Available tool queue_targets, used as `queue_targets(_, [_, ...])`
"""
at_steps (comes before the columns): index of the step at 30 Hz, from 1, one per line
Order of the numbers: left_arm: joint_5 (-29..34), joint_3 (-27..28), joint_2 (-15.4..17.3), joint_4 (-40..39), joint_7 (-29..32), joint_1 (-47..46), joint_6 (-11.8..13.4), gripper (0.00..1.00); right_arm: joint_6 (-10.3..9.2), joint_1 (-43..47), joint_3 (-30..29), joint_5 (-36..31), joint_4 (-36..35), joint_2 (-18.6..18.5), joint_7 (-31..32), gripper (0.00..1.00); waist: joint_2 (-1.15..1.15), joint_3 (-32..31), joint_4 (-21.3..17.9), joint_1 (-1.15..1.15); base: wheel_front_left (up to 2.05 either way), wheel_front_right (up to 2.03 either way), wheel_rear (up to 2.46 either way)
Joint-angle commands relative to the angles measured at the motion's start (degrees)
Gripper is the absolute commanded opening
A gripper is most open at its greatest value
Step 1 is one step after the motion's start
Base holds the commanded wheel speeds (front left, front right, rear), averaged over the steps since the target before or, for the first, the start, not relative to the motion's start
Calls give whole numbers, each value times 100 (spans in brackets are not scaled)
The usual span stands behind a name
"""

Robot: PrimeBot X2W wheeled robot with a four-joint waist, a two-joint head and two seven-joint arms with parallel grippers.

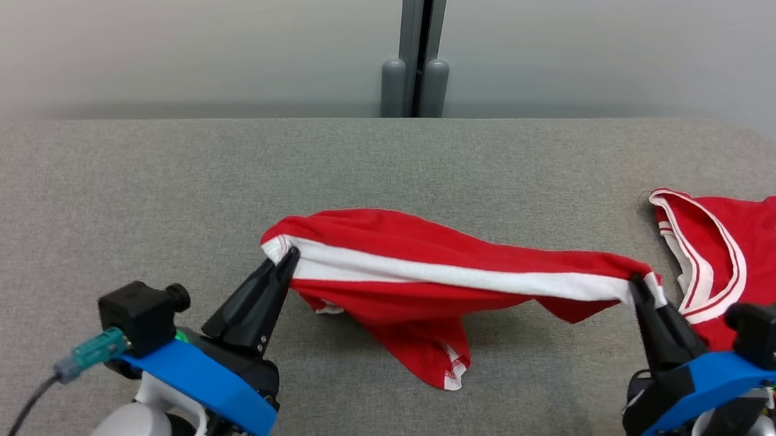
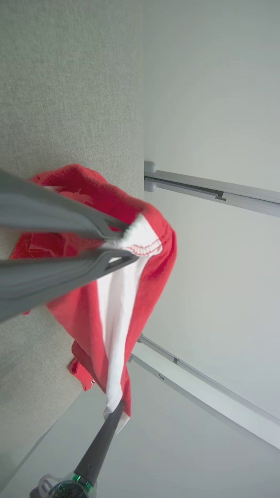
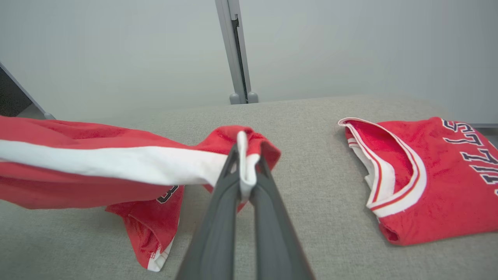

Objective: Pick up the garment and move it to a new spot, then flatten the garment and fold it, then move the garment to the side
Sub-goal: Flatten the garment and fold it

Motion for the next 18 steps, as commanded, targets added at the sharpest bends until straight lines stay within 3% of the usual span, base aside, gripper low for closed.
queue_targets(1, [-93, 91, 107, -280, 131, 51, 51, 0, 1, 113, -60, 63, -273, -11, 116, 0, 0, -4, -7, 1, 0, 0, 0])
queue_targets(5, [-560, 377, 412, -1469, 810, 72, 293, 0, 1, 282, -182, 154, -1396, -10, 627, 0, 0, 48, -29, 1, 0, 0, 0])
queue_targets(9, [-967, 602, 618, -2007, 1531, -337, 492, 0, 1, -92, -188, 266, -1822, -37, 983, 0, 0, 244, -71, 1, 0, 0, 0])
queue_targets(13, [-1252, 811, 724, -1714, 2059, -1034, 595, 0, 1, -925, -107, 526, -1394, -184, 1186, 0, 0, 592, -157, 1, 0, 0, 0])
queue_targets(18, [-1246, 1103, 694, -890, 2110, -2157, 586, 0, -1, -2543, 139, 674, -209, -480, 1055, 0, 0, 1099, -343, 1, 0, 0, 0])
